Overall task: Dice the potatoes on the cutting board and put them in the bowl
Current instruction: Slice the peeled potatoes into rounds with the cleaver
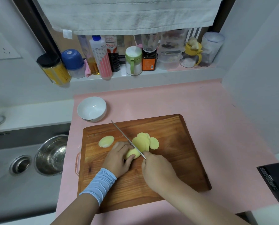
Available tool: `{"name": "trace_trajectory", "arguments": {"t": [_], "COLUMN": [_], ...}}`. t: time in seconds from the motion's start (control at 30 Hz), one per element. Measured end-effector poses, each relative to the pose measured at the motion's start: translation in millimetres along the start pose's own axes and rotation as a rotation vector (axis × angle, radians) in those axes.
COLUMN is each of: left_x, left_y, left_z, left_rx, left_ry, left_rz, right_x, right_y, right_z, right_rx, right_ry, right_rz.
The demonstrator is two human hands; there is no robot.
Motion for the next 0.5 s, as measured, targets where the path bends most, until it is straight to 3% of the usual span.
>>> {"name": "trace_trajectory", "arguments": {"t": [0.5], "left_x": [-4], "left_y": [-2], "left_z": [-6], "left_rx": [0.029], "left_ry": [0.04], "left_rz": [-0.02], "right_x": [-2], "right_y": [-12], "right_z": [12], "right_rx": [-0.079], "right_ry": [-0.092], "right_rz": [-0.104]}}
Point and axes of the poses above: each hand's wrist, its own y-axis away from the middle knuckle, its own x-axis out of the back of the hand, z = x × y, the point moved 9 cm from there along -y, towards the middle knuckle, and after that the axes turned 15 degrees about x, right-handed, at the moved point
